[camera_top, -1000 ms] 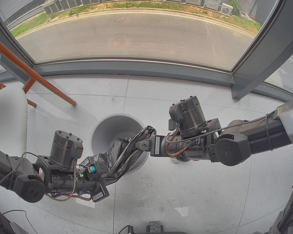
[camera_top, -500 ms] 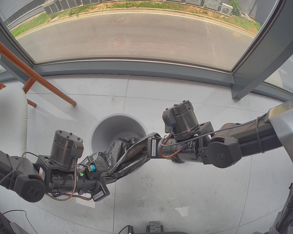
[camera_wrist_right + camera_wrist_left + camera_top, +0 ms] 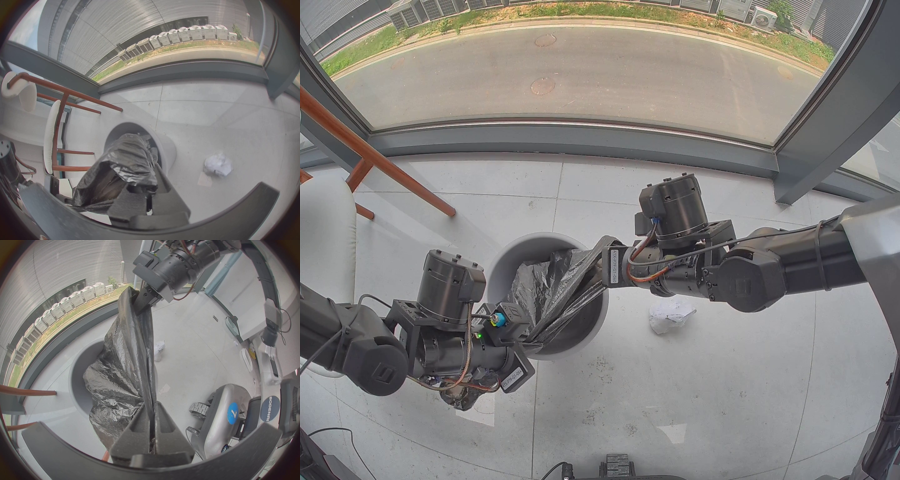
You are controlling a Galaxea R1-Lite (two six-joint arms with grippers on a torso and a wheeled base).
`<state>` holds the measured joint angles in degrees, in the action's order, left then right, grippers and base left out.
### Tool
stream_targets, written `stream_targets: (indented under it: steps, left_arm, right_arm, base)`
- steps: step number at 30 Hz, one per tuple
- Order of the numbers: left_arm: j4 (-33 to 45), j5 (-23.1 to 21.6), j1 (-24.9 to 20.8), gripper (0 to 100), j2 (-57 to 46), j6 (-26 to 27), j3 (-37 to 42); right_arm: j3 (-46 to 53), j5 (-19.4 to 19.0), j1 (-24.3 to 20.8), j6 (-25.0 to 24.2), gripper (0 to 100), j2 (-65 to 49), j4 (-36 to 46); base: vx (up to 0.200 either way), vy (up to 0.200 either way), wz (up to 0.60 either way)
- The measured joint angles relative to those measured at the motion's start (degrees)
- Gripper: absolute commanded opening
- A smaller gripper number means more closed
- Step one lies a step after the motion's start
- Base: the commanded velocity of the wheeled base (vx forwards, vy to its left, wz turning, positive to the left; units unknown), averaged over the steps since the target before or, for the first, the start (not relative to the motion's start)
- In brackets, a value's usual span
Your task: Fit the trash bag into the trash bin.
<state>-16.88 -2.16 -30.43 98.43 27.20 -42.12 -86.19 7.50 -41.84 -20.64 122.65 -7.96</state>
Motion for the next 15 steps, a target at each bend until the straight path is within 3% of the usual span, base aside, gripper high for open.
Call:
stream_targets:
  steps: [15]
  left_arm:
    - [-0.29,2.16,-0.79,0,3.3,-2.55,0.41]
  right_arm:
    - [4.96,-0.17,0.57,0.9,0,2.16,-3.54]
  base:
    - [0.0,0.0,0.0]
